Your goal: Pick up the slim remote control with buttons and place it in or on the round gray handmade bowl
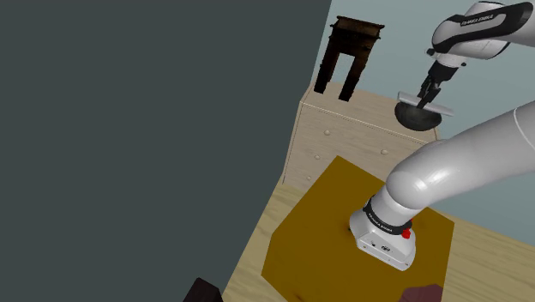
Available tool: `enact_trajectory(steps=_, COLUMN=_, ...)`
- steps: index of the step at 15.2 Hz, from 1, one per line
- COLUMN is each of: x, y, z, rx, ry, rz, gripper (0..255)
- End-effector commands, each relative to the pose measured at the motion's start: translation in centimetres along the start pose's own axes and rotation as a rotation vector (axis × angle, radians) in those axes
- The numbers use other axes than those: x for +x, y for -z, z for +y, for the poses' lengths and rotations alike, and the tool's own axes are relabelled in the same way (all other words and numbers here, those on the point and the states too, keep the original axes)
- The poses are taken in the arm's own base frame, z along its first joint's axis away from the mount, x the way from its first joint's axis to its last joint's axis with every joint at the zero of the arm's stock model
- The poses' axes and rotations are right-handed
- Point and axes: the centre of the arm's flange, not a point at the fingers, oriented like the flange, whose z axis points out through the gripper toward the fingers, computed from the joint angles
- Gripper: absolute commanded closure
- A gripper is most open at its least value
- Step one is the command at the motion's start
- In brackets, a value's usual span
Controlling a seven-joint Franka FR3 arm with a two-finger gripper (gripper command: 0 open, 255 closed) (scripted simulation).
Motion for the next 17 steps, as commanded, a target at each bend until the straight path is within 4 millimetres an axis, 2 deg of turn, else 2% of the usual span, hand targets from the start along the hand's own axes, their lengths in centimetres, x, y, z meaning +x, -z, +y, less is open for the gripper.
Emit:
enact_trajectory(steps=1, x=-0.06, y=-1.14, z=0.09, rx=-0.001, ry=0.000, rz=0.000, gripper=255)
enact_trajectory(steps=3, x=-0.06, y=-2.12, z=0.10, rx=-0.001, ry=0.000, rz=0.000, gripper=255)
enact_trajectory(steps=11, x=-0.06, y=-2.12, z=0.10, rx=-0.001, ry=0.000, rz=0.000, gripper=255)
enact_trajectory(steps=12, x=-0.06, y=-2.12, z=0.10, rx=-0.001, ry=0.000, rz=0.000, gripper=0)
enact_trajectory(steps=17, x=-0.06, y=-2.12, z=0.10, rx=-0.001, ry=0.000, rz=0.000, gripper=0)
